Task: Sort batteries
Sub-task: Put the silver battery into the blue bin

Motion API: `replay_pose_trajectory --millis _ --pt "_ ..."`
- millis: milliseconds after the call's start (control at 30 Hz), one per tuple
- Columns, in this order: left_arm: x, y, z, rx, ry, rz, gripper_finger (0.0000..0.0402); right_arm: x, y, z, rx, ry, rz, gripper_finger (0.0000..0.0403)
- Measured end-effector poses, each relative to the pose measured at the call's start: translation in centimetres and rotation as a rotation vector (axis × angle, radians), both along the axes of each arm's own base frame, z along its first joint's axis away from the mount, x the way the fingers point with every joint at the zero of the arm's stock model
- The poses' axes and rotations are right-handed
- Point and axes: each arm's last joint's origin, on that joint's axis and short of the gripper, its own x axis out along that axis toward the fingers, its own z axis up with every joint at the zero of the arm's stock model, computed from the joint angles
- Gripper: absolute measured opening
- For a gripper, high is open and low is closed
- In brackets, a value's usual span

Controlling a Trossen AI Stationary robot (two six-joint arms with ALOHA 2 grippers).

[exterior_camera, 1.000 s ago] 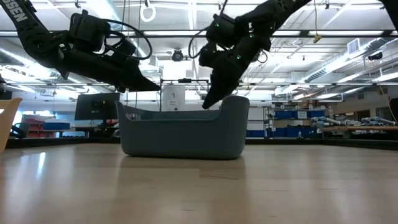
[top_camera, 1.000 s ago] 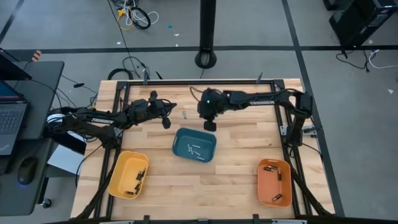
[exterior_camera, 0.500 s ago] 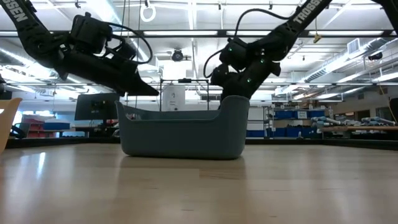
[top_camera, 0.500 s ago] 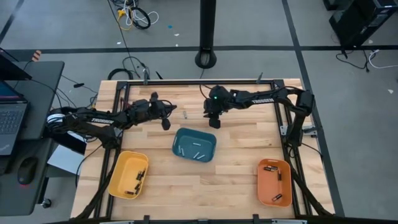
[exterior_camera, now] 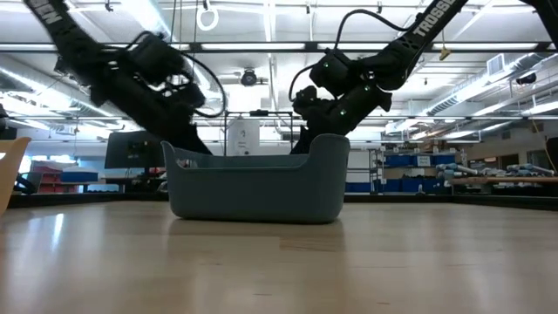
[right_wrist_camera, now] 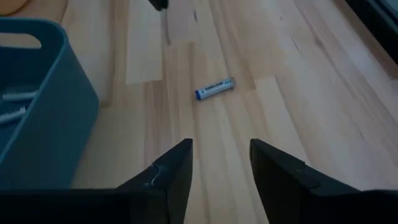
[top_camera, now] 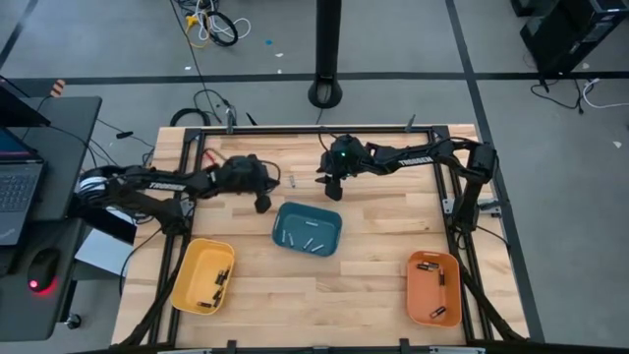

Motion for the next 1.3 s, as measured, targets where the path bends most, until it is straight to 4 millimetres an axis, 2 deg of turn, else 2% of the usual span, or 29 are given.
replay_pose_trajectory --millis 200,367,500,567,800,967,1100,1300 --pt "2.7 1.3 0.3 -0.038 0.125 0.025 0.0006 0.0 0.2 -0.1 0.011 0.007 -0.006 0.0171" --pt "4.3 2.1 -2.6 -0.09 0.255 0.023 0.0006 -0.2 0.1 -0.2 0.015 0.029 -0.005 0.017" --pt "5.2 2.9 -4.3 -0.076 0.244 0.14 0.0006 -0.5 0.0 -0.5 0.026 0.067 -0.008 0.0168" --pt "5.7 3.3 -4.4 -0.071 0.186 0.169 0.0006 -0.6 0.1 -0.6 0.029 0.083 -0.01 0.0167" --pt "6.7 3.6 -5.4 -0.092 0.092 0.132 0.0006 -0.6 0.0 -0.6 0.009 0.091 -0.007 0.0167" --pt "7.0 3.7 -5.0 -0.072 0.047 0.126 0.0006 -0.5 -0.1 -0.5 0.008 0.069 -0.021 0.0166" --pt "7.1 3.7 -4.5 -0.066 0.008 0.129 0.0006 -0.6 -0.4 -0.5 0.098 0.053 -0.11 0.0173" --pt "7.1 3.7 -4.6 -0.072 0.011 0.132 0.0006 -1.0 -0.2 -1.1 0.14 0.082 -0.407 0.0195"
